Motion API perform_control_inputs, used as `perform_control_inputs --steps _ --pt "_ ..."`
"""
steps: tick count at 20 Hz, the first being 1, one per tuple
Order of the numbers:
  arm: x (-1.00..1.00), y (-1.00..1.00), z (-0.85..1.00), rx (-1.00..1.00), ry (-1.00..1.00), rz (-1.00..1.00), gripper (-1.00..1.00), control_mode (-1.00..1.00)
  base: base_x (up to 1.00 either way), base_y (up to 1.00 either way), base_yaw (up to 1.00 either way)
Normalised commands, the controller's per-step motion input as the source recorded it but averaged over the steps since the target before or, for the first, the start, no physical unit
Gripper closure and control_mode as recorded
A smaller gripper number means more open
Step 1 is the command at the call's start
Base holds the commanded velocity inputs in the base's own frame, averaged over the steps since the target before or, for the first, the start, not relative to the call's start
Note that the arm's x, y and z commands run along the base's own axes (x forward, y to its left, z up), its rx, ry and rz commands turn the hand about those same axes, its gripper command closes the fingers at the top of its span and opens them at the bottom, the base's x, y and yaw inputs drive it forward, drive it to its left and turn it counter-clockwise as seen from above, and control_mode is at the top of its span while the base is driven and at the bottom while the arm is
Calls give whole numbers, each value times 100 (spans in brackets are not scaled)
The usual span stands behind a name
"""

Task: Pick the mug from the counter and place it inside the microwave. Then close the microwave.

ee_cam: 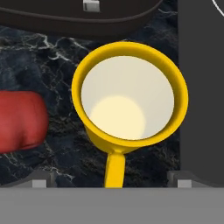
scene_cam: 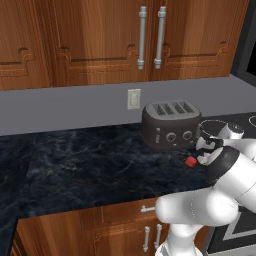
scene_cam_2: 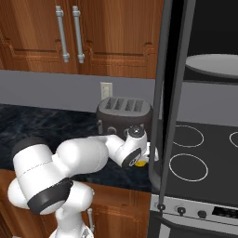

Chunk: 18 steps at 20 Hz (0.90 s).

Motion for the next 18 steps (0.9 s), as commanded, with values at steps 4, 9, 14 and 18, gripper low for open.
perform_control_inputs --steps 4,9,14,18 --pt "9 0 0 0 0 0 -100 -100 0 0 0" --pt "9 0 0 0 0 0 -100 -100 0 0 0" --pt "1 0 0 0 2 0 100 -100 0 0 0" --pt "0 0 0 0 0 0 100 -100 0 0 0"
